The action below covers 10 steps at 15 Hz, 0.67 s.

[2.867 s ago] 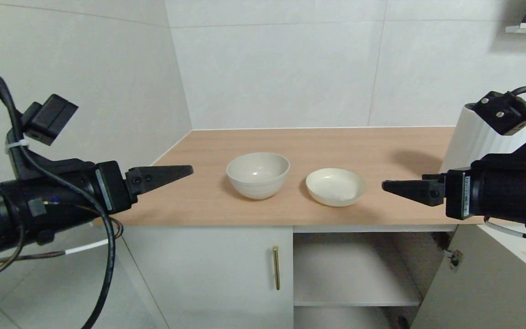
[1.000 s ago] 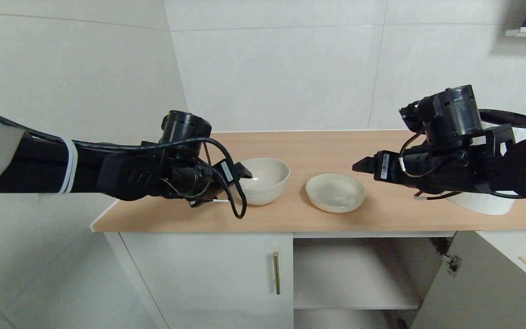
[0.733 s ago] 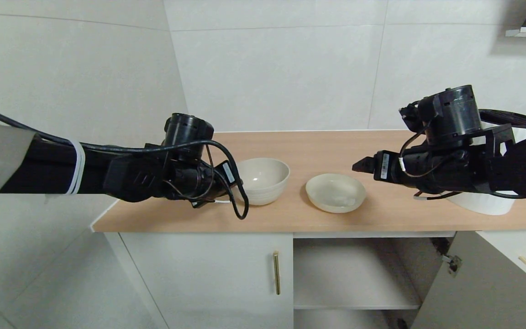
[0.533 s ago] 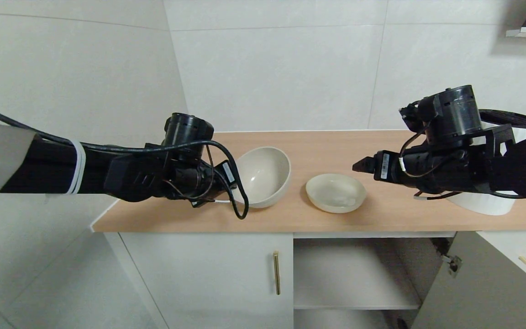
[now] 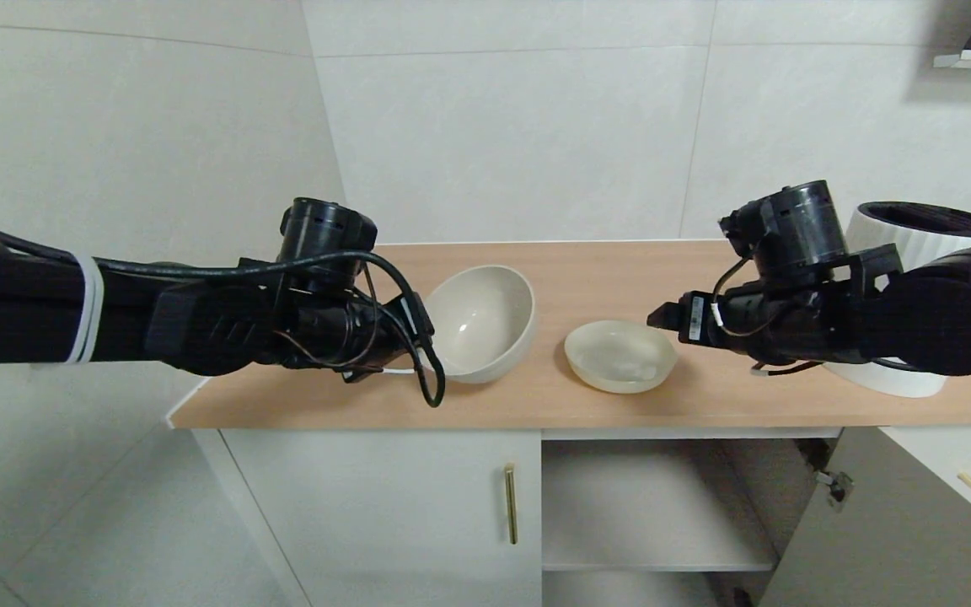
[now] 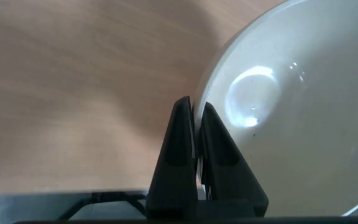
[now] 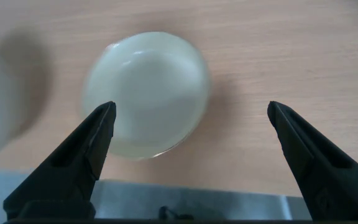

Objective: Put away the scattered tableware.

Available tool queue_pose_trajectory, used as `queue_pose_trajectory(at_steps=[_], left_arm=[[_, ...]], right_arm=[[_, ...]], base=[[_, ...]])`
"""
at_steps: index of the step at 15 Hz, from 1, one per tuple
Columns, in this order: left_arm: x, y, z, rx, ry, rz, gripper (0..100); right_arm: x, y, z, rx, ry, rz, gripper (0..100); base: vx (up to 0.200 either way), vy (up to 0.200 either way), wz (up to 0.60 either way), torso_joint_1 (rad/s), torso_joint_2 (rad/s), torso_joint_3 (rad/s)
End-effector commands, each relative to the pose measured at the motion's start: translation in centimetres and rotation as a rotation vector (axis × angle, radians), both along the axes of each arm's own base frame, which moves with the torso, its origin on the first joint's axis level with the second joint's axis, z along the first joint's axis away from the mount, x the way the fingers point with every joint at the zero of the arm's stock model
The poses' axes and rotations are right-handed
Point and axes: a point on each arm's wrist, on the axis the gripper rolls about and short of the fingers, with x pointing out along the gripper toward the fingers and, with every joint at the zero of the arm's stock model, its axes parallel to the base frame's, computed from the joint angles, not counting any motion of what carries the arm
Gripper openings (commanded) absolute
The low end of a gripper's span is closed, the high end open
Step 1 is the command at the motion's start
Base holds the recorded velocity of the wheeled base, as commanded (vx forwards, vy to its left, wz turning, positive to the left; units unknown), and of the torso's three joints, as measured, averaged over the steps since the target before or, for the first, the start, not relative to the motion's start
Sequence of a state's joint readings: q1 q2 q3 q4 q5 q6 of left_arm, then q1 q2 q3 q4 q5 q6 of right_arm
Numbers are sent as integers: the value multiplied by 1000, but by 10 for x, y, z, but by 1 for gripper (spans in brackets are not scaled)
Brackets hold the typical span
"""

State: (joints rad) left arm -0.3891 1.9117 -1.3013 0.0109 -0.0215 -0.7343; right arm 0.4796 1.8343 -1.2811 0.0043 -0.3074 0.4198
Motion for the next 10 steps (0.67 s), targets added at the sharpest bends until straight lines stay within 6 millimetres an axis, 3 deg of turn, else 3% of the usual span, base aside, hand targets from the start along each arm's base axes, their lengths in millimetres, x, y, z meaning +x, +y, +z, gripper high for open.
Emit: queue_pose_trajectory(at_steps=[1,5,9,10], left_arm=[[-14,5,14,-29,-23,-31,0],[-19,6,17,-50,-19,-61,0],[-20,7,18,-50,-21,-59,0],[-20,6,18,-50,-23,-60,0]], right_arm=[[17,8,-24,-43,41,-30,100],[35,17,-51,-66,53,-51,100],[40,15,-58,-79,56,-70,100],[40,15,-59,-79,57,-71,0]], base=[[0,0,0,0,0,0],[0,0,0,0,0,0],[0,0,0,0,0,0],[0,0,0,0,0,0]])
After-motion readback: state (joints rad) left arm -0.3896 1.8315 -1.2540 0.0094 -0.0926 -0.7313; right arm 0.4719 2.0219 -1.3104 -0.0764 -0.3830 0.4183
